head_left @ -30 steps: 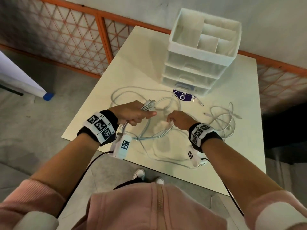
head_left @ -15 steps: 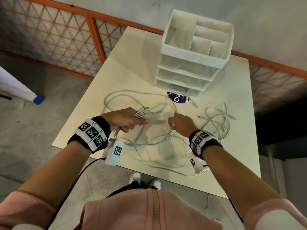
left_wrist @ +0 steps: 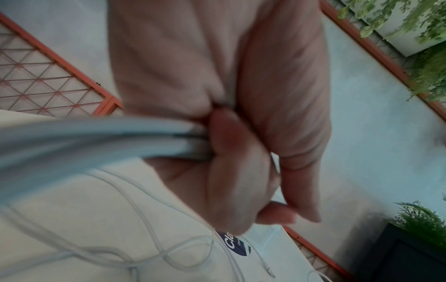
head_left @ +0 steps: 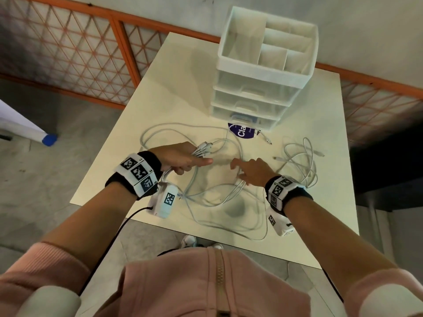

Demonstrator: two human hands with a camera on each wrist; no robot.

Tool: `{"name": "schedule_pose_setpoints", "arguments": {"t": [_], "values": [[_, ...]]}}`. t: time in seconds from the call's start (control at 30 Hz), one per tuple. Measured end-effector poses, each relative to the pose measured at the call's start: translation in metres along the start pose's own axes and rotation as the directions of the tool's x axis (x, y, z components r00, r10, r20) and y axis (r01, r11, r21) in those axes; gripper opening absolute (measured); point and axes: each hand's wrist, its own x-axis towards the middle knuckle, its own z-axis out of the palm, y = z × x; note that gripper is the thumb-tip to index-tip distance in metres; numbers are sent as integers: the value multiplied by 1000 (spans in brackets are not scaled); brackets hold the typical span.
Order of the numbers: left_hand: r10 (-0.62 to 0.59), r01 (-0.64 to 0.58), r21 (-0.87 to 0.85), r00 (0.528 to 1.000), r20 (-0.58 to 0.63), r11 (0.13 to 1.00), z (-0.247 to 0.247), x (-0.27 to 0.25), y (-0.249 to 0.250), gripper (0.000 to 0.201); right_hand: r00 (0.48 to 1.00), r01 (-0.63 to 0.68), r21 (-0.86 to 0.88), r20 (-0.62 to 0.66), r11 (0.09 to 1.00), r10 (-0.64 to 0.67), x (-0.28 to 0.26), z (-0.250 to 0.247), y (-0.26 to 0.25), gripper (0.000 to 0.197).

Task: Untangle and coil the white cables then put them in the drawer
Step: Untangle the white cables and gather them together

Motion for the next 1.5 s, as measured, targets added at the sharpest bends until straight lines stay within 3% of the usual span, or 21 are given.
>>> {"name": "schedule_pose_setpoints", "arguments": {"t": [0.1,0.17,0.23,0.3,0.4,0.53,0.57,0.7,0.77,0.9,1.03,1.2,1.33,1.5], "values": [[13,-13,1,1000,-8,1000,0,4,0,26,1000,6,-147,-6,989,-7,4,-1,-11,8],[20,-20,6,1000,-17,1000,1,4,0,26,999,15,-227,-38,974,-25,8,-1,-15,11],[40,-39,23,997,-64,999,0,5,0,34,988,17,-136,-152,991,-38,15,-3,-14,4],[98,-89,66,981,-166,994,-2,6,2,43,963,54,161,-269,985,-9,19,-12,-12,7],[193,-182,62,934,-301,981,-5,9,10,49,933,162,601,-352,782,77,12,-51,-23,6],[327,-325,76,854,-406,943,0,16,30,46,934,300,811,-358,503,20,-10,-110,-46,10],[358,-367,65,832,-424,928,2,18,34,42,934,314,821,-357,476,0,-15,-120,-53,10],[489,-498,77,790,-370,864,10,18,52,11,904,342,779,-425,526,41,-25,-137,-65,13],[507,-512,89,787,-352,855,12,17,56,22,905,331,801,-418,499,71,-25,-138,-65,15],[468,-484,52,807,-359,874,10,19,56,26,878,315,757,-461,573,127,-27,-135,-58,17],[465,-486,20,823,-327,874,9,16,53,27,912,292,820,-394,492,115,-25,-123,-53,15],[473,-482,66,810,-348,874,14,15,49,24,938,294,855,-344,427,43,-21,-113,-54,9],[478,-453,163,783,-397,877,12,15,45,27,911,312,834,-399,455,106,-17,-114,-53,15],[464,-436,170,775,-429,884,14,15,46,31,927,314,821,-373,478,32,-16,-118,-53,20]]}}
